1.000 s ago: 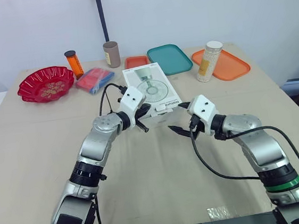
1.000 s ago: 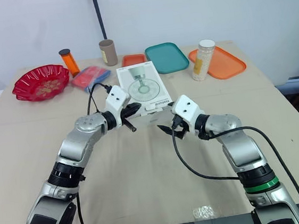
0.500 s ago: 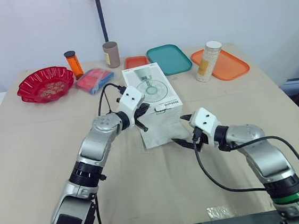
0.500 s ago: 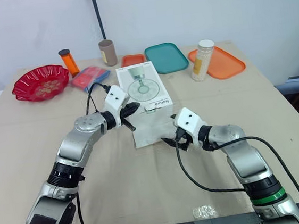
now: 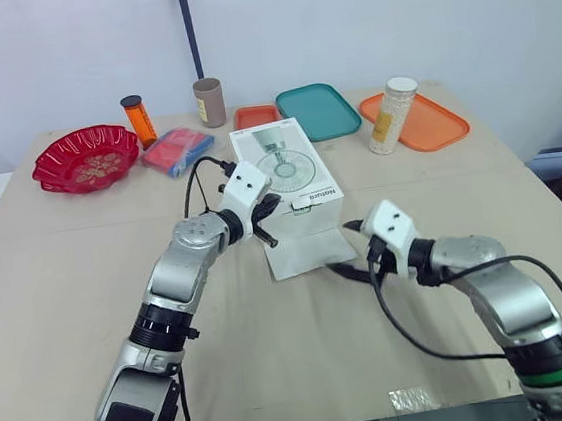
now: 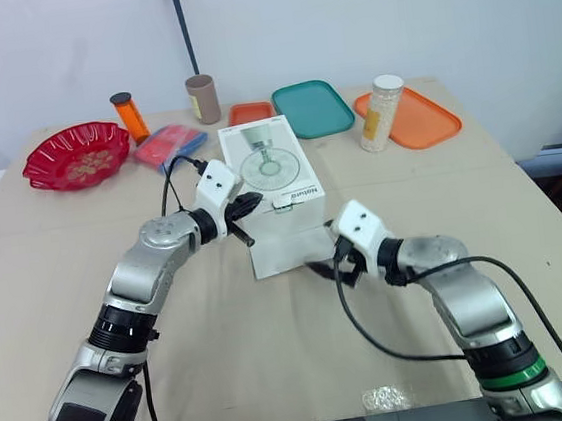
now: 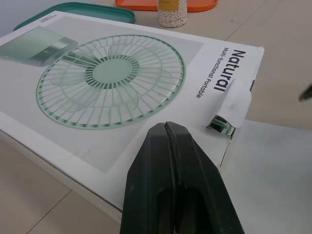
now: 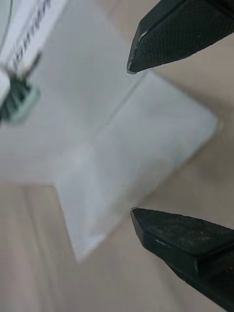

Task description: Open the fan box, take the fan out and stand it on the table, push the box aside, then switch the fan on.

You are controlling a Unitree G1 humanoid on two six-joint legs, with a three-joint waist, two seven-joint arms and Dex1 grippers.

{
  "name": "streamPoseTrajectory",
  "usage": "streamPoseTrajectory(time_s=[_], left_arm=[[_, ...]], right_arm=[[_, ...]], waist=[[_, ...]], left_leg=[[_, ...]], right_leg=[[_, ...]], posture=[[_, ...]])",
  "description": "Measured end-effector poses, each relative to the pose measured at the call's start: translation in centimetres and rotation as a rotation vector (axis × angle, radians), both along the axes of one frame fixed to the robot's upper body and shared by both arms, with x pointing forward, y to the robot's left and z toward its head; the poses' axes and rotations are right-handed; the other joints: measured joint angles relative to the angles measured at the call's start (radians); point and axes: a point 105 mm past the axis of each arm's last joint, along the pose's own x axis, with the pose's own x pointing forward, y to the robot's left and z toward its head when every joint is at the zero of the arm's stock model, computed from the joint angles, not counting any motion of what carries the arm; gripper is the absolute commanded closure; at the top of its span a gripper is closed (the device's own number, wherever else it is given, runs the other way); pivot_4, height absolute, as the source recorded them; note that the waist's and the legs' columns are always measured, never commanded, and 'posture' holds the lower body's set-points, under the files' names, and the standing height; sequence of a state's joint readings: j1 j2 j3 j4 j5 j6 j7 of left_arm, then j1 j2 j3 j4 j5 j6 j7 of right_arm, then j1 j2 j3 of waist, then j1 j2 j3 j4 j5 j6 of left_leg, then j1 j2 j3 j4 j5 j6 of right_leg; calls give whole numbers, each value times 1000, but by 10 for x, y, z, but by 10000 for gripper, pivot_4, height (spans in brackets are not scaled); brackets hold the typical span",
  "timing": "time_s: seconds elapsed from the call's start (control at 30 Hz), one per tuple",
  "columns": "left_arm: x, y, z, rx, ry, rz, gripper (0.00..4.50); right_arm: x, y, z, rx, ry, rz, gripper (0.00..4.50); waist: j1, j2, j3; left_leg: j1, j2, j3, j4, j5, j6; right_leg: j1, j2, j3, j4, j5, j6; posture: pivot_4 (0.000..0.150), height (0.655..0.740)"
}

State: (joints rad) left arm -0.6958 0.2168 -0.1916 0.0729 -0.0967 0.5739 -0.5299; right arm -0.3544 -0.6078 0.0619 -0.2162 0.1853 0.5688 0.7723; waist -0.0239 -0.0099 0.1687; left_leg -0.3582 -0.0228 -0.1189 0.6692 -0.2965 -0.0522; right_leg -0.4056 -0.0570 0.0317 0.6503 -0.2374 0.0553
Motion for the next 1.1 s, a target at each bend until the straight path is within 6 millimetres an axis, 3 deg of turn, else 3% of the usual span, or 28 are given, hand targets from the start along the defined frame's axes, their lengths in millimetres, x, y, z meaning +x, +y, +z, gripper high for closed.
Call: streamPoseTrajectory(time_s=[0.23,0.43,0.8,1.1], left_arm=[[0,1,0,1,-2,4,44660],[-1,3,0,2,1,11,44660],[-1,4,0,2,1,23,44660],[0,4,0,0,1,26,44660]], right_arm=[[23,-11,-14,56,68,-116,0],[31,-1,-16,89,80,-95,0],[30,8,-12,109,77,-53,0],[16,11,-11,125,95,-35,0]], waist=[[-1,0,0],[-1,0,0],[-1,0,0],[-1,0,0]], left_leg=[[0,0,0,0,0,0],[0,0,0,0,0,0],[0,0,0,0,0,0],[0,0,0,0,0,0]], right_leg=[[0,0,0,0,0,0],[0,0,0,0,0,0],[0,0,0,0,0,0],[0,0,0,0,0,0]], posture=[[1500,7400],[1500,7400],[1500,7400],[1500,7400]])
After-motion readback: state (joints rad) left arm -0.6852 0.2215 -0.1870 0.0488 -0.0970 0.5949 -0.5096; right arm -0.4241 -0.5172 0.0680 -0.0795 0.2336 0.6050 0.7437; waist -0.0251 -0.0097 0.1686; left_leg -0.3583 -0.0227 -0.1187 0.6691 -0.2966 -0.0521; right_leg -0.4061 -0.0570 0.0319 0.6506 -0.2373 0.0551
